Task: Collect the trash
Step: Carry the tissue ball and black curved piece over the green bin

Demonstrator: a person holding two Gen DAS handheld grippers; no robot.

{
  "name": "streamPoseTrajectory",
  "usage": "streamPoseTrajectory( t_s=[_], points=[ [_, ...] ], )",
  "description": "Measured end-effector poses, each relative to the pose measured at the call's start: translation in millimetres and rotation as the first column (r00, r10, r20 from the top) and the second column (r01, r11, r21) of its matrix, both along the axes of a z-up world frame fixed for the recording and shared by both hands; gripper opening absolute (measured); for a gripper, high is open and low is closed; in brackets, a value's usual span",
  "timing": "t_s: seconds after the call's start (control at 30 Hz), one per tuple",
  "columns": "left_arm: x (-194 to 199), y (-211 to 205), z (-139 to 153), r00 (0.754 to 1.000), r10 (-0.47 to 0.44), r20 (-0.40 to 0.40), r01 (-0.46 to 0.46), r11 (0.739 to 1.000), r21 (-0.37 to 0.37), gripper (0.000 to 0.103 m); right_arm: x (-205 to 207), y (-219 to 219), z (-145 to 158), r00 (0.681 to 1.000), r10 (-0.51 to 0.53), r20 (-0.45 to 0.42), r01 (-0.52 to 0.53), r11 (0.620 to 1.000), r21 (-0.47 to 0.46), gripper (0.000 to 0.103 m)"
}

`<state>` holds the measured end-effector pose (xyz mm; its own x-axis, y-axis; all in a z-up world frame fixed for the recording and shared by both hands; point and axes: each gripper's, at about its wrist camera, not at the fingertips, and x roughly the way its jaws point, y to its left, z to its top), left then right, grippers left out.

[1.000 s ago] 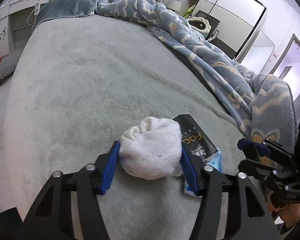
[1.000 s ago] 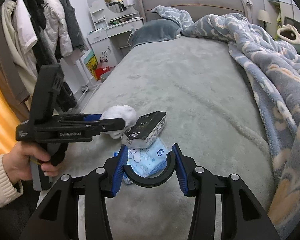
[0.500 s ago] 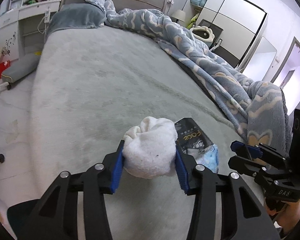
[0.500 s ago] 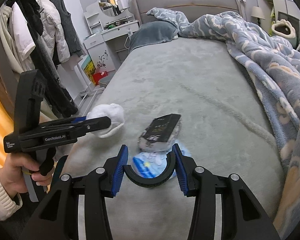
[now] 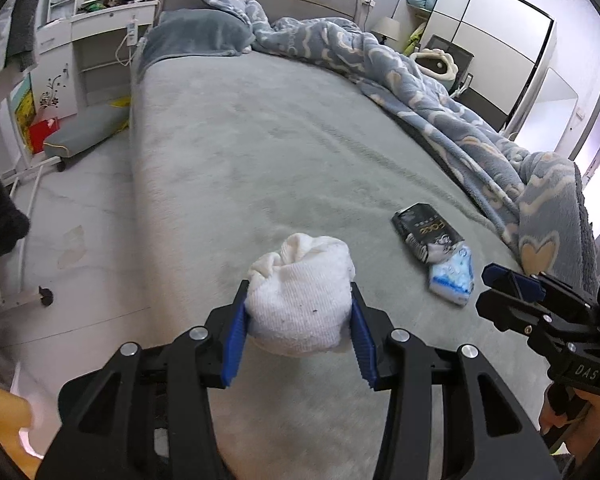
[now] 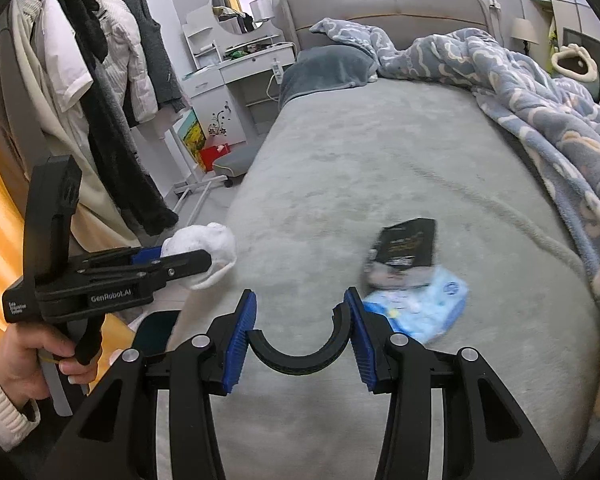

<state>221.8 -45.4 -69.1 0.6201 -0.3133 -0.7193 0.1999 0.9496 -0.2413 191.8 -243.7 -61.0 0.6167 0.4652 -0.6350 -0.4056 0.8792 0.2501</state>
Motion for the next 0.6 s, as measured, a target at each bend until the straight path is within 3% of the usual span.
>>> streamPoseTrajectory(
  t_s=[0.3,0.6],
  points=[
    [-23,39,-4,0.999,0.037,-0.003,-0.037,0.999,0.040,0.049,-10,46,1,0.999,0.047,-0.009,-0.047,0.999,0.007,0.046],
    [-36,85,-31,0.992,0.073,-0.103,-0.064,0.994,0.090,0.049,-17,91,-3,0.995,0.092,-0.029,-0.092,0.996,0.000,0.046]
  ],
)
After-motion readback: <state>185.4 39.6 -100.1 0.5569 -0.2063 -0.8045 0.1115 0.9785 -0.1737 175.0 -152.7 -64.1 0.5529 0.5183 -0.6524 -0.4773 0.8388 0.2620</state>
